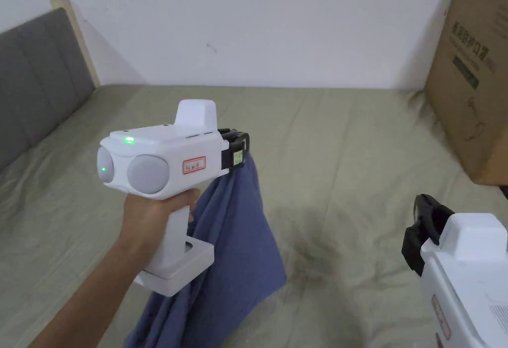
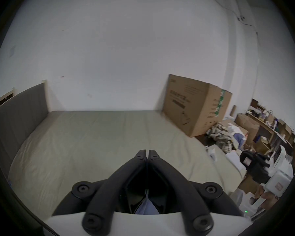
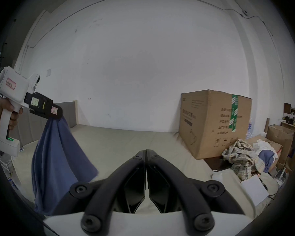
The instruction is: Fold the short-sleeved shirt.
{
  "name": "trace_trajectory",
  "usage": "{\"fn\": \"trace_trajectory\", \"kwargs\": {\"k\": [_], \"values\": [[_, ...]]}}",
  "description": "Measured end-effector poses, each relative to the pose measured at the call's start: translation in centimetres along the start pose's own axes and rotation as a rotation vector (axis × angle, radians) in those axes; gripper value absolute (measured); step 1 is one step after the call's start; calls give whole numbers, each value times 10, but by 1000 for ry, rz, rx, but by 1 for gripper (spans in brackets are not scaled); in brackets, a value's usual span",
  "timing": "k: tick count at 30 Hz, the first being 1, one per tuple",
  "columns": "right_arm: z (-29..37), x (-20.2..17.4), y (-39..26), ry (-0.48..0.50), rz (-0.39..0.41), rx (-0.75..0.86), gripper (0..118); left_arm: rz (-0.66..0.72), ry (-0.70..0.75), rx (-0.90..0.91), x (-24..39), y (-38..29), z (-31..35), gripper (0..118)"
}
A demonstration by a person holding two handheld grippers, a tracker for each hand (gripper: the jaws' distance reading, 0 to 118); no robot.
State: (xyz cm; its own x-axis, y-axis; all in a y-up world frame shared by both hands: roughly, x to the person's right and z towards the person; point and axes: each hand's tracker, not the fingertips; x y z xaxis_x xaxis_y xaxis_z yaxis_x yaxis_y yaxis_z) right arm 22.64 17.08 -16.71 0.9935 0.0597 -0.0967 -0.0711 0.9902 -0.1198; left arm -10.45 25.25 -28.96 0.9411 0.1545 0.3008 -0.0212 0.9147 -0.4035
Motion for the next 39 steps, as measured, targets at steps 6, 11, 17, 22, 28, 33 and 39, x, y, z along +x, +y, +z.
{"fn": "trace_trajectory", "kwargs": {"k": [6, 11, 17, 22, 28, 33, 39], "values": [[17, 33, -2, -83, 0, 2, 0, -23, -137, -8, 70, 7, -34, 0], [27, 54, -7, -141, -8, -11, 0, -63, -248, -92, 116, -16, -67, 0], [34, 70, -14, -181, -8, -35, 0, -108, -258, -333, 122, -103, -111, 0], [34, 75, -21, -193, -11, -56, 0, -144, -176, -564, 114, -177, -130, 0], [32, 73, -25, -194, -22, -76, 0, -135, -79, -697, 107, -242, -159, 0], [33, 69, -23, -186, -17, -77, 0, -66, -69, -607, 107, -222, -143, 31], [34, 65, -12, -179, -19, -49, 0, -12, -71, -232, 108, -153, -80, 116]]}}
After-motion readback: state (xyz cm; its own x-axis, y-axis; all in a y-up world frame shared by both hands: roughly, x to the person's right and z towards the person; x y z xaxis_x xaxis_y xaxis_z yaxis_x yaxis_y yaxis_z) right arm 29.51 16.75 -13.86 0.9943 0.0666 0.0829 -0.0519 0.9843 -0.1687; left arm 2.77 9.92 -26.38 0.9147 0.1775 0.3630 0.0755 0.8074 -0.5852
